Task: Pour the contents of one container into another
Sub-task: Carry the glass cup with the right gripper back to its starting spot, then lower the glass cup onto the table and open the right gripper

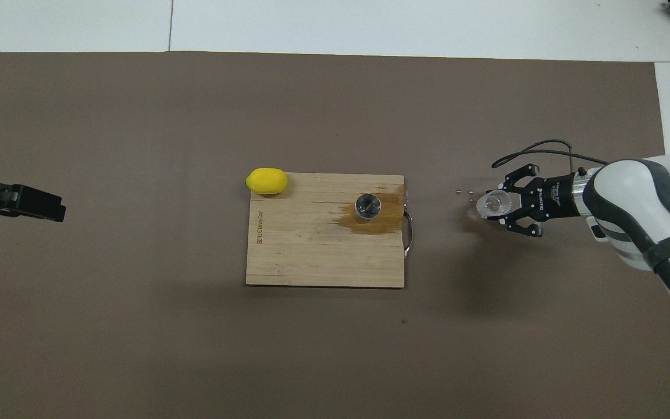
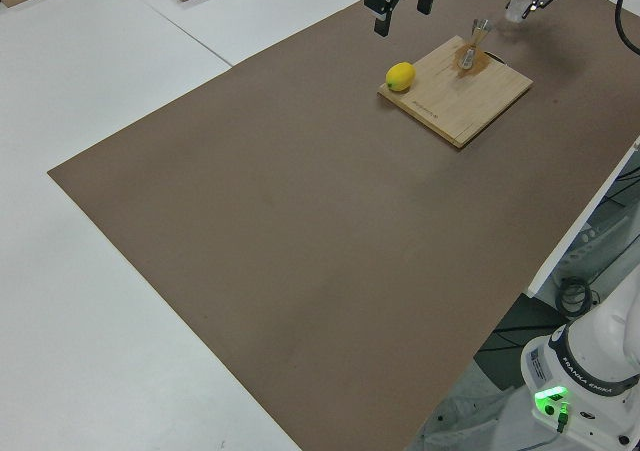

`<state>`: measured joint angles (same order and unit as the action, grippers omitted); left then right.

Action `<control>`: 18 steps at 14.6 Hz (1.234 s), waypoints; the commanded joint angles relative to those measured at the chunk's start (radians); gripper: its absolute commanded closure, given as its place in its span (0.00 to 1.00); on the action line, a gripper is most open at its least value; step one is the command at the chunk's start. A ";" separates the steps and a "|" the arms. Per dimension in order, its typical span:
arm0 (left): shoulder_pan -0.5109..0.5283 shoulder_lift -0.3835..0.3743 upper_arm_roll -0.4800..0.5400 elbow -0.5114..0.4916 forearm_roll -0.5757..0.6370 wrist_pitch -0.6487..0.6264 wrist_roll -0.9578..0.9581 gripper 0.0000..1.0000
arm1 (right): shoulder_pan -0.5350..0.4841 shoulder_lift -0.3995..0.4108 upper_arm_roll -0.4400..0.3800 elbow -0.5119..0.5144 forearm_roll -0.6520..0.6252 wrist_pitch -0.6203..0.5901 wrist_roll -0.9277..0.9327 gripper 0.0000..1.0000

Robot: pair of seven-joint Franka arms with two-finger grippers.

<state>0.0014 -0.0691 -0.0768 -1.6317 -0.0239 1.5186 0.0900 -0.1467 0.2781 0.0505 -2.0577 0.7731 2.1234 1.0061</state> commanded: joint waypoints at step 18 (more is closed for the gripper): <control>-0.006 -0.018 0.005 -0.011 0.010 -0.012 -0.009 0.00 | -0.050 0.009 0.008 -0.087 0.051 0.033 -0.165 0.61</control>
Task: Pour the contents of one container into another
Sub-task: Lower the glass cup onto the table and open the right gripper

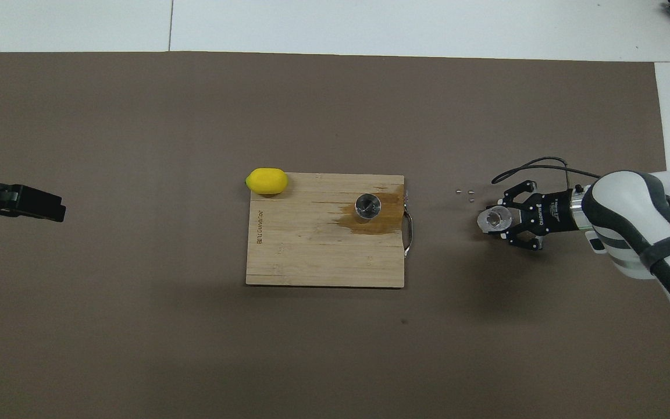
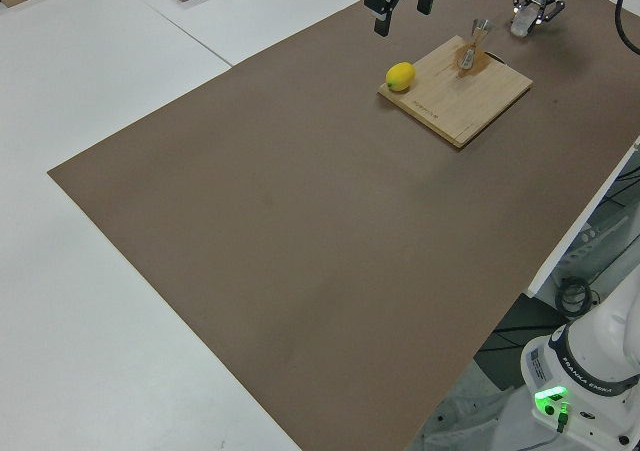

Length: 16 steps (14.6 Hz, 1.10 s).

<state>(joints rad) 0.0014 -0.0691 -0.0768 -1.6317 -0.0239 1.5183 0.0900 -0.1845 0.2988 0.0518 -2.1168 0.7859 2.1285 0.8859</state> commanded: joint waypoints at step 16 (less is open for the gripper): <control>-0.006 -0.018 0.005 -0.011 0.010 -0.012 -0.009 0.00 | -0.053 -0.161 0.005 -0.003 -0.470 0.031 -0.183 0.00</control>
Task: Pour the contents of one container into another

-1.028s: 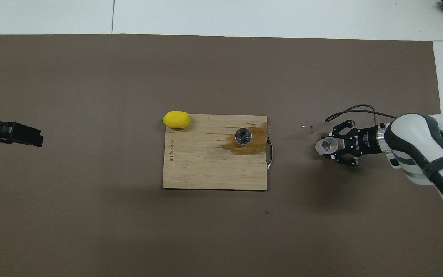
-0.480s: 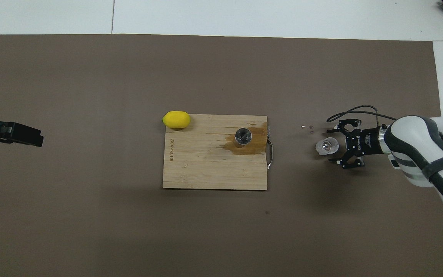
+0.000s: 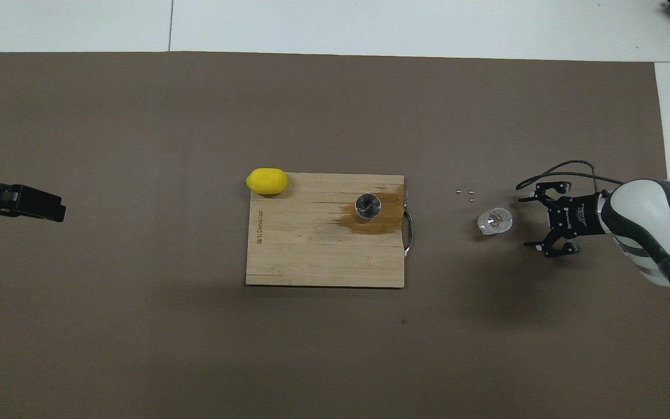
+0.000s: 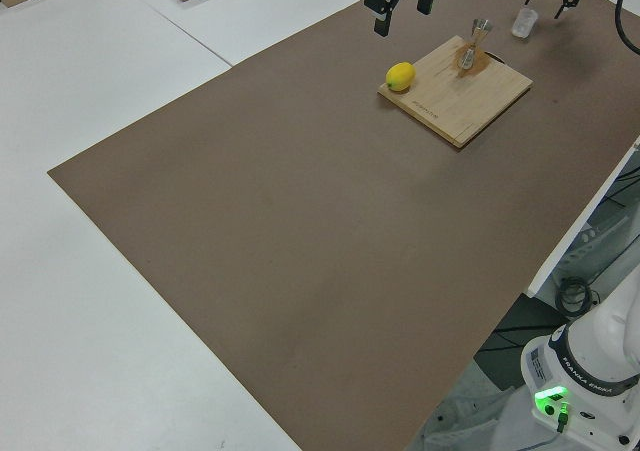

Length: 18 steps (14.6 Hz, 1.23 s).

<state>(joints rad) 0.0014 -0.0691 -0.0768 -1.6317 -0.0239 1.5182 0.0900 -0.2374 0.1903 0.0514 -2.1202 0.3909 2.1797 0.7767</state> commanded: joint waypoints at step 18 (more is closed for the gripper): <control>-0.006 -0.018 0.005 -0.011 0.010 -0.012 -0.009 0.00 | 0.233 -0.175 0.015 0.469 -0.414 -0.480 -0.634 0.00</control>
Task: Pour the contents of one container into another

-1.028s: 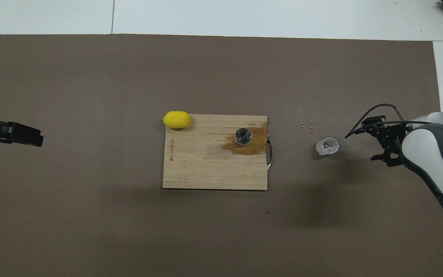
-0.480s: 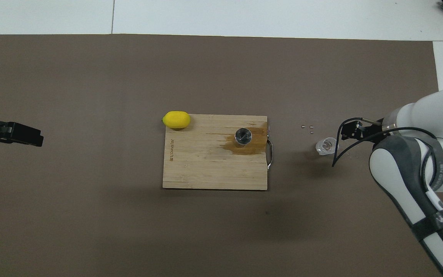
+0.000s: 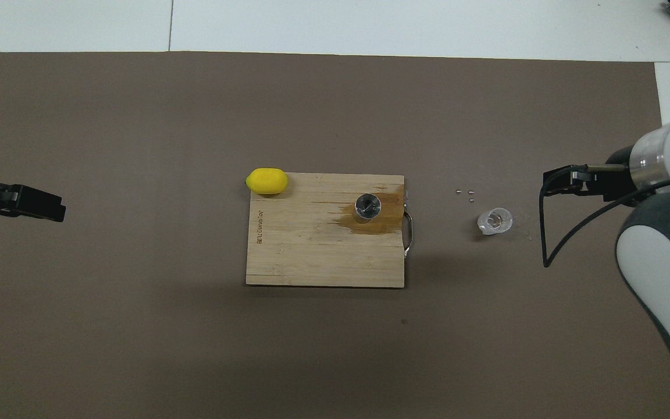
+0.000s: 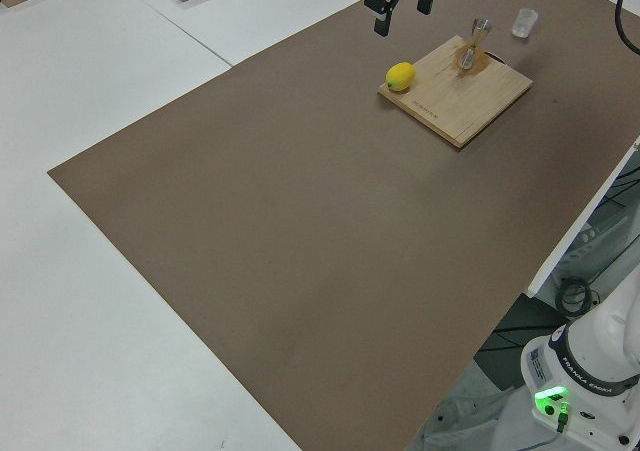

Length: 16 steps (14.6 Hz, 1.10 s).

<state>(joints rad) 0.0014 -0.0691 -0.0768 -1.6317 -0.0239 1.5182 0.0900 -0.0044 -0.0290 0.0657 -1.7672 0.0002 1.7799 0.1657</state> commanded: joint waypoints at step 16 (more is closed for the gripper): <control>-0.006 -0.018 0.005 -0.010 0.010 -0.012 -0.009 0.00 | 0.012 0.049 0.003 0.181 -0.101 -0.194 -0.098 0.00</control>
<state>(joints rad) 0.0014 -0.0691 -0.0768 -1.6317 -0.0239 1.5182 0.0900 -0.0009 0.0114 0.0670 -1.6068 -0.0387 1.5968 0.0936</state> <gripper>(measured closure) 0.000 0.000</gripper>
